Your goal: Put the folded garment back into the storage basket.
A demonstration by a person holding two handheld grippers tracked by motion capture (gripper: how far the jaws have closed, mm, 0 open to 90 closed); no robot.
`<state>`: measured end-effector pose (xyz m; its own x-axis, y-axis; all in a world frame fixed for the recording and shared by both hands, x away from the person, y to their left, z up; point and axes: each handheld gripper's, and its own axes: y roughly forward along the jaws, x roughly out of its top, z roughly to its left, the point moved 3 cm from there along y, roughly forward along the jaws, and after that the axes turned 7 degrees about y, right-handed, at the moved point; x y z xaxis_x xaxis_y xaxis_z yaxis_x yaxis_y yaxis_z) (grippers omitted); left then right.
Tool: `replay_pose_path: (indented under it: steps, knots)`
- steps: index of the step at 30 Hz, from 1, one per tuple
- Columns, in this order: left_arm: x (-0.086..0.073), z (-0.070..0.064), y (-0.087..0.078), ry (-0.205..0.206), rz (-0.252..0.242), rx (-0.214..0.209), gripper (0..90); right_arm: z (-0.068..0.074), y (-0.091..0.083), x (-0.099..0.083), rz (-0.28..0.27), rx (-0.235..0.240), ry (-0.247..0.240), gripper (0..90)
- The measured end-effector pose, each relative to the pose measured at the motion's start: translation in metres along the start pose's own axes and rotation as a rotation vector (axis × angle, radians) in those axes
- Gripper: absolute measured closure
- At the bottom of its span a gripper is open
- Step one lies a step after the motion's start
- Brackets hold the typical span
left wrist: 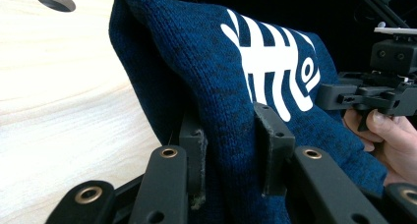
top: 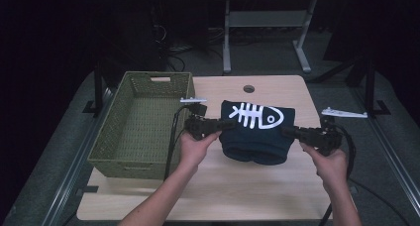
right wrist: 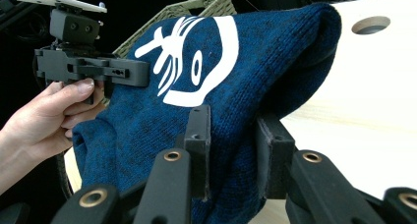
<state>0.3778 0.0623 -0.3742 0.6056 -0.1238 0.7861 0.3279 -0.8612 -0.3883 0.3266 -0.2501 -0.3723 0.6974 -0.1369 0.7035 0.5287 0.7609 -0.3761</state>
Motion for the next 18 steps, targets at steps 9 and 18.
replay_pose_path:
  steps: [9, 18]
  knots:
    - [0.007, 0.006, -0.014, -0.009, -0.018, -0.003, 69.5, 0.008, 0.008, 0.007, -0.002, 0.022, -0.010, 71.0]
    - [0.013, 0.011, -0.033, -0.006, -0.033, 0.015, 69.5, 0.023, 0.023, 0.018, 0.006, 0.052, -0.020, 71.1]
